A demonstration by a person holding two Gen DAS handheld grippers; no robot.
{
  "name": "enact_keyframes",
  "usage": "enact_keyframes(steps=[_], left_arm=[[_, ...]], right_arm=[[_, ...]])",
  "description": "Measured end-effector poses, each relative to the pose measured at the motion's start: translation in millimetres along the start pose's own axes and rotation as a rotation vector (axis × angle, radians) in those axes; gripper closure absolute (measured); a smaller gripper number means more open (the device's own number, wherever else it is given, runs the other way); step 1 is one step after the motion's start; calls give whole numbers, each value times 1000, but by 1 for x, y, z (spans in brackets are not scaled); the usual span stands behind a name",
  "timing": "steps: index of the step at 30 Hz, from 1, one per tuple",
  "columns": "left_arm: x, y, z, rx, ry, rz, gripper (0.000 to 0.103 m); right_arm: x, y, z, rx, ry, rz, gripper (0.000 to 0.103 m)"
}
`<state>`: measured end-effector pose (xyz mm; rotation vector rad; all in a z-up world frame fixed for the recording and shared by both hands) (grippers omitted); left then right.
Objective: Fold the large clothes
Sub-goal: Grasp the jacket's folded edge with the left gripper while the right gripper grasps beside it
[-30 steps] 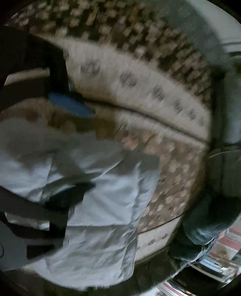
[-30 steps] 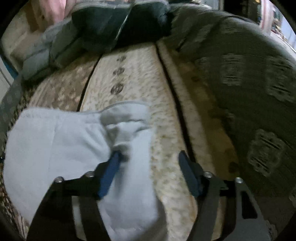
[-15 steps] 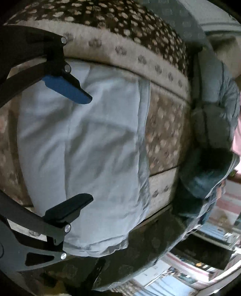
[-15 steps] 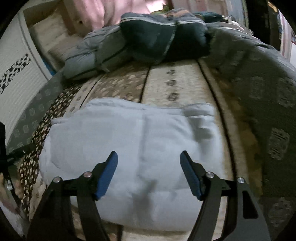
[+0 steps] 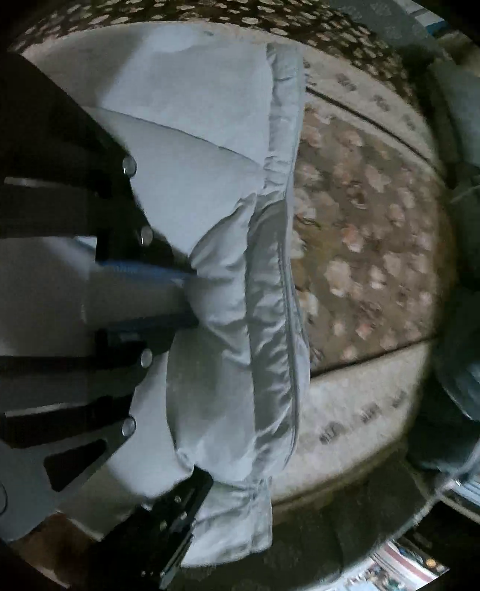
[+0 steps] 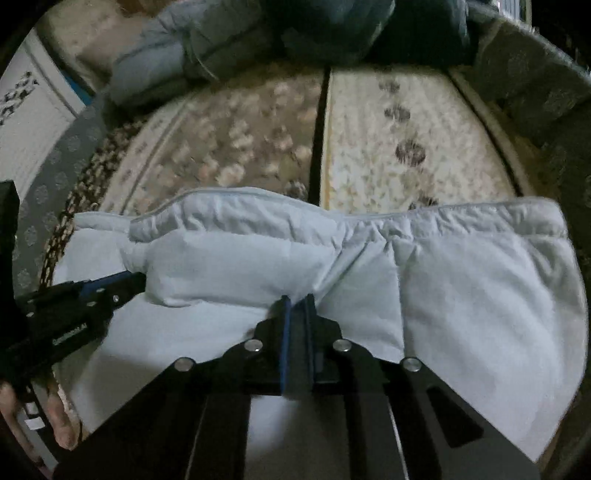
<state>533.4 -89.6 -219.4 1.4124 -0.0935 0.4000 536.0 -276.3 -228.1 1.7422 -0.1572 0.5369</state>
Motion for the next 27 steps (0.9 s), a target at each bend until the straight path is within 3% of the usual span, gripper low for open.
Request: enact_keyframes(steps=[1, 6, 11, 15, 27], left_arm=[[2, -6, 0, 21, -3, -24, 96], [10, -32, 5, 97, -38, -126, 103], [16, -45, 1, 80, -19, -170, 103], [15, -53, 2, 84, -24, -174, 103], [15, -69, 5, 98, -33, -183, 103]], right_arm=[[3, -8, 4, 7, -14, -26, 102], [13, -38, 4, -45, 20, -111, 103], [12, -53, 4, -58, 43, -136, 103], [10, -61, 11, -13, 14, -147, 103], [11, -75, 11, -19, 30, -149, 103]])
Point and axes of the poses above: each gripper's, at about its wrist camera, not at the fingertips, and y roughly against the way its jaws point, z to its right, x to its top, the point moved 4 cm from there along -y, roughly the way its jaws point, and after that the axes turned 14 degrees about y, right-handed, at the moved point
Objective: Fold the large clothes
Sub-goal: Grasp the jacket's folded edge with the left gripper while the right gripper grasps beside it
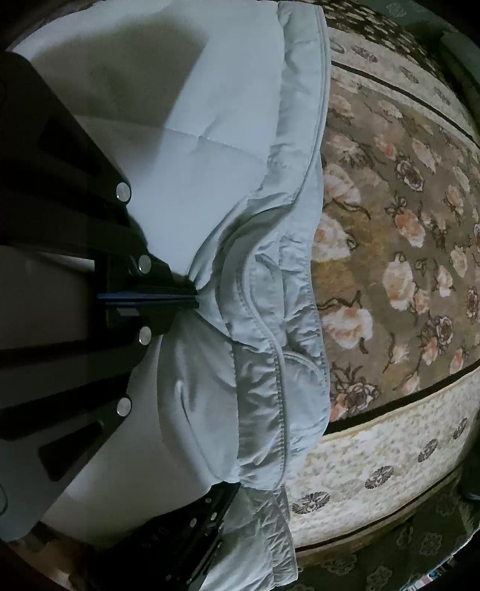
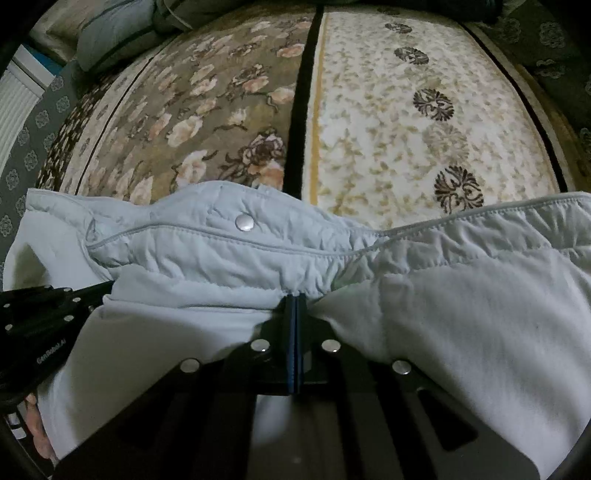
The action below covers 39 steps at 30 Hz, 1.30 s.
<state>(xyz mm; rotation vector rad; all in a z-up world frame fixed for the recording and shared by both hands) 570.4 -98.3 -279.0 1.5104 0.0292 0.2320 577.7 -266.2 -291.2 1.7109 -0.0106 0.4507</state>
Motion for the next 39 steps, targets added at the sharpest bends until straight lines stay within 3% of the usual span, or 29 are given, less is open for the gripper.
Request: enact_keyframes(steps=[14, 17, 18, 22, 27, 30, 32, 34, 39], left_arm=[[10, -3, 7, 21, 27, -5, 103], [-4, 27, 3, -6, 38, 45, 103], [-13, 44, 0, -34, 15, 79, 103], [-58, 103, -46, -72, -24, 218, 103], [-114, 133, -140, -48, 46, 314, 103], [-122, 128, -176, -78, 90, 342, 99], [-119, 123, -180, -101, 103, 353, 99], [-111, 118, -174, -92, 89, 367, 99], [-81, 83, -169, -30, 90, 289, 103]], right_arm=[[5, -5, 3, 33, -16, 12, 103], [-16, 31, 15, 159, -95, 118, 103], [-29, 54, 18, 165, -75, 178, 100], [-89, 130, 20, 80, 28, 288, 97], [-151, 176, 46, -56, 15, 295, 96], [-158, 156, 72, -89, -43, 251, 96], [-156, 136, 80, -79, -62, 245, 97], [-148, 119, 84, -124, -57, 217, 99], [-129, 78, 89, -122, -83, 120, 100]])
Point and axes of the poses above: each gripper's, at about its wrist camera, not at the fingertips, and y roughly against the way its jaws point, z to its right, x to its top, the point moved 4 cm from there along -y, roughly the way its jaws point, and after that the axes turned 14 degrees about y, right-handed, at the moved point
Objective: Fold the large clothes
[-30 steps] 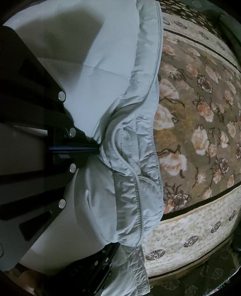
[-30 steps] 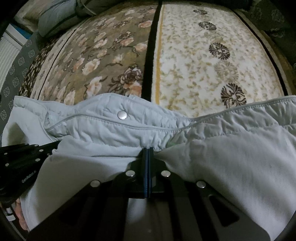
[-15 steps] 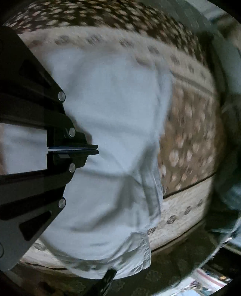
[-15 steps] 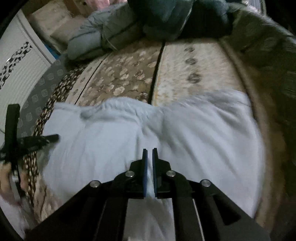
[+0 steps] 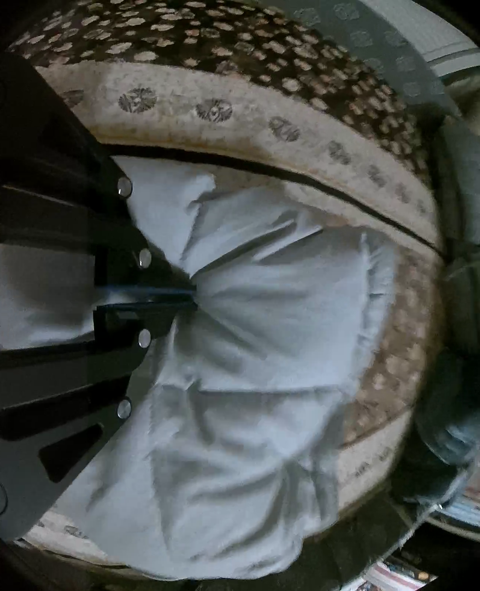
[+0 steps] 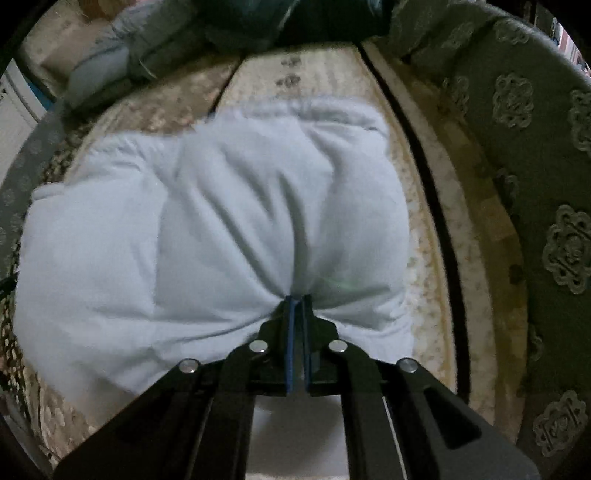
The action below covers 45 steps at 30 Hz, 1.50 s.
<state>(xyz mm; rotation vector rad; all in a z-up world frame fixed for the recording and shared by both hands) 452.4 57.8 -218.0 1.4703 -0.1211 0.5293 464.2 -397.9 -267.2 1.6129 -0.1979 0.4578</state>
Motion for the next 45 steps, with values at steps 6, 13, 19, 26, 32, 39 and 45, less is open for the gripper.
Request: enact_keyframes(steps=[6, 13, 19, 26, 32, 39, 45], left_arm=[[1, -24, -16, -57, 49, -54, 101], [-8, -34, -14, -38, 65, -85, 101], [-40, 38, -29, -92, 88, -53, 82], [-101, 111, -59, -108, 48, 105, 35], [-130, 111, -96, -66, 60, 250, 6], [-127, 73, -96, -79, 88, 264, 3], [-114, 44, -88, -48, -6, 302, 3]], right_arm=[[-2, -22, 6, 77, -63, -14, 103], [0, -22, -4, 6, -43, -10, 103], [-25, 49, -14, 61, -38, 151, 96], [-71, 121, -31, 83, 18, 267, 39], [-121, 116, -27, -130, 89, 251, 30], [-148, 83, -4, -202, 6, 248, 29], [-146, 70, 0, -220, -9, 258, 28]])
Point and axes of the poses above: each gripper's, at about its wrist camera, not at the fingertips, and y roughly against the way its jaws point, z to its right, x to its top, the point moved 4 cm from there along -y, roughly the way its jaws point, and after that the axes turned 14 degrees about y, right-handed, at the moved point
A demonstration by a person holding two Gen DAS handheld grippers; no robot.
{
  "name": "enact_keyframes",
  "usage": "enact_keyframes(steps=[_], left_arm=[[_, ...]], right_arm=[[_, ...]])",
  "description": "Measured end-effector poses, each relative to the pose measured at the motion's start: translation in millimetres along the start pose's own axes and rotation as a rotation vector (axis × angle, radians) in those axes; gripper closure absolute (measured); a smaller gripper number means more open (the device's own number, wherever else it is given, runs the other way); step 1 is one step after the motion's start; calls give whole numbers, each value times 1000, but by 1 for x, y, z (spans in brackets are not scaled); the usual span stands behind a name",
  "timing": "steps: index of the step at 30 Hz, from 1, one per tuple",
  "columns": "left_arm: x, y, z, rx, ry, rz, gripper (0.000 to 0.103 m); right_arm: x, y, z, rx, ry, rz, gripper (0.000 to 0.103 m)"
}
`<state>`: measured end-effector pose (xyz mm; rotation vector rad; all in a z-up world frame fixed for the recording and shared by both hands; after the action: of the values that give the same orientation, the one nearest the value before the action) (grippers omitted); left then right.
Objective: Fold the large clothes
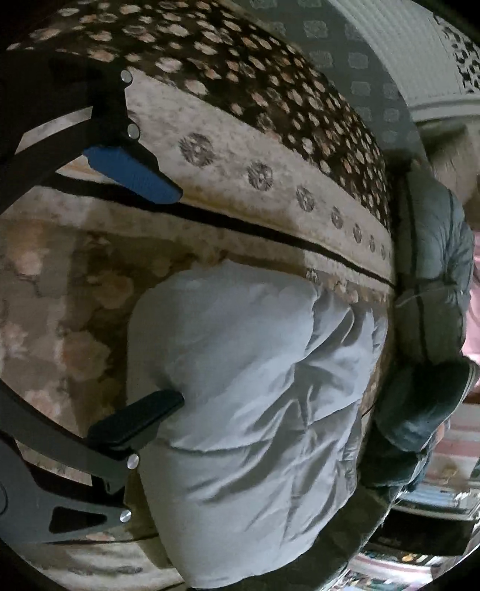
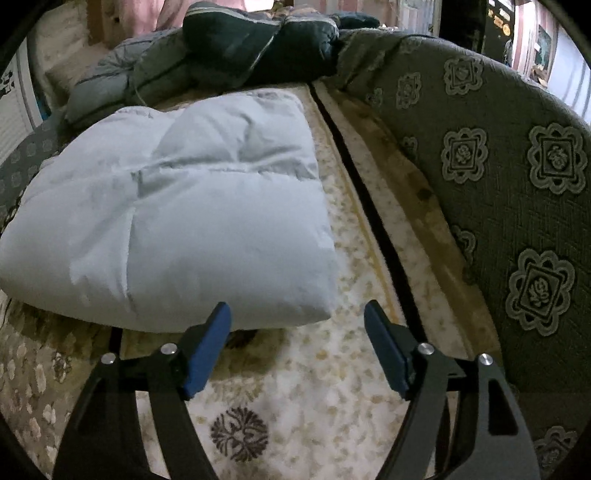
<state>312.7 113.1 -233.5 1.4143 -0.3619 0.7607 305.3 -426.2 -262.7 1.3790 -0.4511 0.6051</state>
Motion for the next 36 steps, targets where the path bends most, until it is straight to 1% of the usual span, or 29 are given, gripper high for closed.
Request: enact_keyframes(steps=[1, 3, 4, 6, 8, 9, 11, 13, 15, 16, 18, 20, 22, 23, 24, 25, 27, 28, 31, 32, 34, 36], left_arm=[[1, -4, -1, -17, 5, -1, 3], [5, -10, -3, -88, 35, -15, 3], [7, -12, -4, -110, 43, -23, 3], [8, -15, 1, -170, 38, -40, 3], [8, -16, 13, -221, 8, -51, 3], [7, -18, 21, -224, -20, -52, 3], [4, -24, 33, -164, -80, -26, 3], [3, -31, 33, -177, -57, -30, 3], [2, -34, 26, -220, 8, -70, 3], [1, -35, 25, -227, 20, -79, 3], [-3, -36, 25, -222, 21, -92, 3], [-4, -36, 29, -199, -1, -89, 3], [-3, -36, 33, -185, -7, -91, 3], [-2, -37, 33, -179, -8, -93, 3], [-2, -37, 34, -175, -11, -91, 3], [-2, -36, 35, -169, -15, -88, 3], [-2, -36, 35, -162, -23, -83, 3], [-2, -36, 34, -162, -20, -83, 3], [-1, -37, 30, -160, -21, -83, 3], [0, -36, 30, -160, -24, -81, 3], [0, -37, 30, -162, -30, -76, 3], [1, -36, 31, -165, -39, -69, 3]], right_arm=[[0, 1, 0, -8, 0, 16, 28], [-1, 7, 1, -28, -10, 57, 27], [-1, 9, 2, -33, -18, 76, 26], [1, 9, 5, -8, -30, 103, 18], [2, 9, 5, 9, -33, 109, 18], [2, 7, 5, 16, -31, 112, 18], [3, 4, 5, 16, -27, 106, 18], [3, -2, 6, 16, -33, 92, 18], [4, -6, 7, 37, -40, 96, 18], [5, -9, 7, 44, -38, 98, 18], [6, -14, 7, 54, -26, 96, 18], [9, -17, 7, 82, -24, 107, 17], [11, -23, 9, 115, -25, 115, 16], [12, -26, 9, 132, -29, 115, 14], [11, -33, 10, 175, -40, 111, 11], [10, -41, 11, 223, -60, 100, 11], [9, -51, 10, 293, -81, 84, 11], [10, -54, 7, 319, -75, 77, 11], [14, -51, -15, 338, 18, 81, 11], [14, -47, -25, 337, 57, 86, 12], [13, -39, -32, 326, 80, 95, 24], [12, -36, -33, 274, 85, 98, 43]])
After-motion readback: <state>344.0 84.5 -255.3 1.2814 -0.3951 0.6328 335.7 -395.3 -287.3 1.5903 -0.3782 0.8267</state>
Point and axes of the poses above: each gripper's, at about its wrist camera, not at the fingertips, and y roughly against the way its jaws point, z to its right, x to its top, the point moved 4 cm from there along -y, roughly the way its jaws point, and after that the axes turned 14 degrees about y, right-handed, at the moved point
